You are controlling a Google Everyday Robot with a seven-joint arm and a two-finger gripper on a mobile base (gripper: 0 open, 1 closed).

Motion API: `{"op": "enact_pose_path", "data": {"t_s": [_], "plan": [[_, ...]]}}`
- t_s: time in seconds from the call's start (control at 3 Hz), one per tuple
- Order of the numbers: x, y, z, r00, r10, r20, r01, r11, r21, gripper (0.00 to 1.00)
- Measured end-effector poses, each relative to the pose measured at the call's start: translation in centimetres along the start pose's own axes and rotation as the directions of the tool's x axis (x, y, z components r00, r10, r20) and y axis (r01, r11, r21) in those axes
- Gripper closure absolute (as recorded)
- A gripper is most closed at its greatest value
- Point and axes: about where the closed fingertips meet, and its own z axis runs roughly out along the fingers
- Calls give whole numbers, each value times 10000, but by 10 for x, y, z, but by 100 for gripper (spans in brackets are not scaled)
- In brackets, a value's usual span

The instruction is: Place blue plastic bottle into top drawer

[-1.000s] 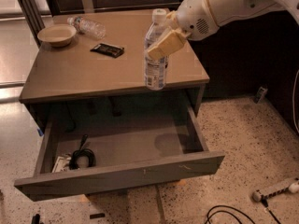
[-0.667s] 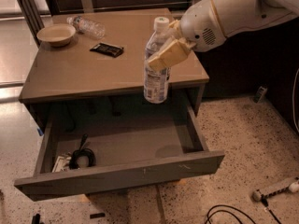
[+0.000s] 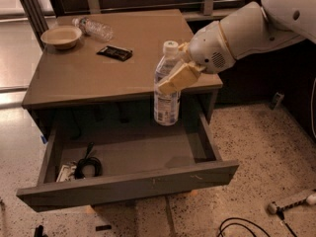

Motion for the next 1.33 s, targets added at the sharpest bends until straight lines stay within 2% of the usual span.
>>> {"op": "enact_pose_path", "data": {"t_s": [0.33, 0.67, 1.0, 1.33], "plan": [[31, 11, 24, 9997, -142, 197, 144, 9998, -97, 100], [65, 24, 55, 9974, -303, 649, 309, 9995, -82, 100], [105, 38, 86, 9968, -477, 638, 493, 9985, -240, 100], [109, 40, 91, 9967, -513, 624, 531, 9982, -278, 100]]}}
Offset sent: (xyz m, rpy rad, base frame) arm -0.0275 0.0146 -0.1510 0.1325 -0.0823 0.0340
